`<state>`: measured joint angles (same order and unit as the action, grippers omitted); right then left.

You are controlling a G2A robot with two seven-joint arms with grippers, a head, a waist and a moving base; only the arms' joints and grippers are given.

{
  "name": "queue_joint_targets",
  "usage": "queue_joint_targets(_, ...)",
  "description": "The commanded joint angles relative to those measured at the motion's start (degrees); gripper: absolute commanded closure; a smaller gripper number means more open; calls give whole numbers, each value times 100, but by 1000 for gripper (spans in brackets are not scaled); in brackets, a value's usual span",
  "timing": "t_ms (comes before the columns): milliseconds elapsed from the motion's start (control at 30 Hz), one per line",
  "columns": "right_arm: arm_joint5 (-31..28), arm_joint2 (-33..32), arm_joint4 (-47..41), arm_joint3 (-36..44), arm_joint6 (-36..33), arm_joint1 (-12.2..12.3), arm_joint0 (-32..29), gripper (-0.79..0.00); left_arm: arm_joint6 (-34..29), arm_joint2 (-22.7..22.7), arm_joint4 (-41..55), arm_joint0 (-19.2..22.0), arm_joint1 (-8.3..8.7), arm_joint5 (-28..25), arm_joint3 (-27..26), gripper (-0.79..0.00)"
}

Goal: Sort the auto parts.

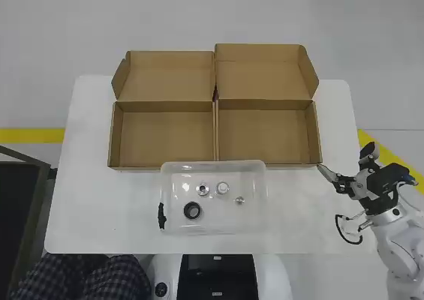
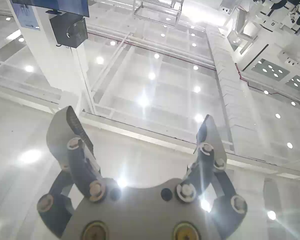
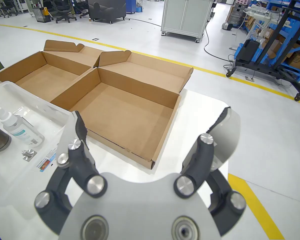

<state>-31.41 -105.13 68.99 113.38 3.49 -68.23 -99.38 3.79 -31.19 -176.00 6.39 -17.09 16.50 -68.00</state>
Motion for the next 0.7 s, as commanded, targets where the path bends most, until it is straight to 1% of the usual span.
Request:
queue_joint_targets(0, 0, 0, 0, 0, 0, 0, 0, -784, 0, 0, 0, 0, 0, 0, 0, -784)
queue_joint_targets(533, 0, 0, 0, 0, 0, 0, 0, -785, 0, 0, 0, 0, 0, 0, 0, -784)
queue_joint_targets(667, 32, 98, -58, -39, -79, 0, 46, -785, 0, 0, 0, 0, 0, 0, 0, -785)
